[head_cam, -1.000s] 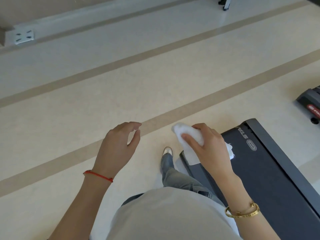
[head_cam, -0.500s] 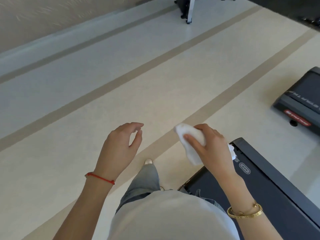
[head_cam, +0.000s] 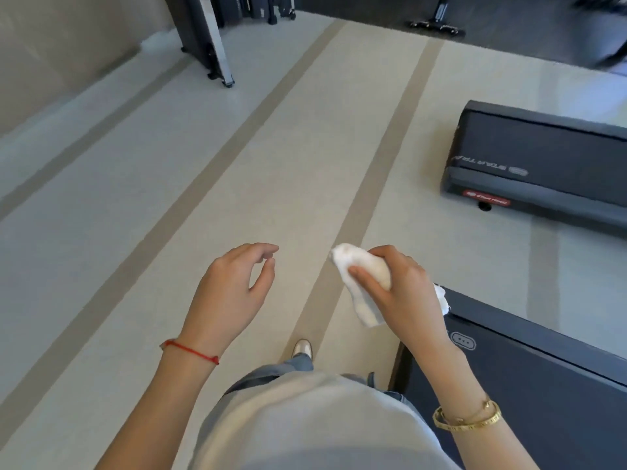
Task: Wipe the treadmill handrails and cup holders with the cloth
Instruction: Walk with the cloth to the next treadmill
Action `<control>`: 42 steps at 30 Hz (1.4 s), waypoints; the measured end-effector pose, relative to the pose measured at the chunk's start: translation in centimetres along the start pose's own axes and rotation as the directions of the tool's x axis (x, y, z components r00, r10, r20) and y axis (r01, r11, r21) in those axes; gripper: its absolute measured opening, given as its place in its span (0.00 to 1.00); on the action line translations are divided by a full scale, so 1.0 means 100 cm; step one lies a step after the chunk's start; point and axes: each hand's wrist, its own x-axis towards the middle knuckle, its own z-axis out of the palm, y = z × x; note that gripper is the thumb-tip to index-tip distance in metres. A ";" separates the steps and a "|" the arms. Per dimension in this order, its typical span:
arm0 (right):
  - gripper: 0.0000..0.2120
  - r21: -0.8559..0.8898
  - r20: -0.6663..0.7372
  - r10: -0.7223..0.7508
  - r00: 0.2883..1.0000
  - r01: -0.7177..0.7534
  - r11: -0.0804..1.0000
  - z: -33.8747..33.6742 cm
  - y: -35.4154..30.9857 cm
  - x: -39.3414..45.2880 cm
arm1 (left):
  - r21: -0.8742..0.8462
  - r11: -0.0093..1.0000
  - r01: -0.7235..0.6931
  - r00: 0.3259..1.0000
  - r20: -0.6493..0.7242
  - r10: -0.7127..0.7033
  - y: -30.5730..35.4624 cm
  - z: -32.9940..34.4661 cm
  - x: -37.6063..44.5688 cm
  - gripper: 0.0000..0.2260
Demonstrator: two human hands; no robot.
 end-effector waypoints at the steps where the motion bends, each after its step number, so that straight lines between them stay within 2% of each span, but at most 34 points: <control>1: 0.25 0.005 -0.026 0.033 0.999 -0.033 0.999 0.000 -0.002 0.015 | -0.002 0.999 -0.038 0.999 0.024 0.038 -0.001 0.000 0.025 0.11; 6: 0.21 -0.005 -0.151 0.201 0.968 -0.204 0.979 -0.009 0.005 0.069 | -0.031 0.979 -0.204 0.964 0.169 0.206 0.006 0.011 0.136 0.10; 13: 0.19 0.051 -0.298 0.422 0.856 -0.427 0.903 -0.028 0.043 0.136 | -0.140 0.916 -0.377 0.867 0.295 0.402 0.048 0.067 0.264 0.10; 19: 0.19 0.089 -0.376 0.496 0.783 -0.502 0.860 -0.068 0.105 0.218 | -0.187 0.863 -0.469 0.782 0.368 0.504 0.110 0.134 0.377 0.10; 28: 0.19 0.148 -0.447 0.577 0.684 -0.579 0.802 -0.165 0.210 0.352 | -0.242 0.792 -0.560 0.688 0.397 0.608 0.241 0.220 0.545 0.11; 32: 0.18 0.171 -0.545 0.623 0.561 -0.653 0.738 -0.194 0.246 0.388 | -0.278 0.754 -0.595 0.626 0.428 0.652 0.290 0.259 0.598 0.10; 36: 0.19 0.185 -0.550 0.672 0.496 -0.712 0.677 -0.221 0.281 0.412 | -0.328 0.700 -0.634 0.538 0.464 0.704 0.340 0.303 0.641 0.10; 42: 0.17 0.274 -0.610 0.715 0.342 -0.755 0.595 -0.254 0.340 0.445 | -0.411 0.612 -0.675 0.403 0.490 0.773 0.414 0.382 0.704 0.10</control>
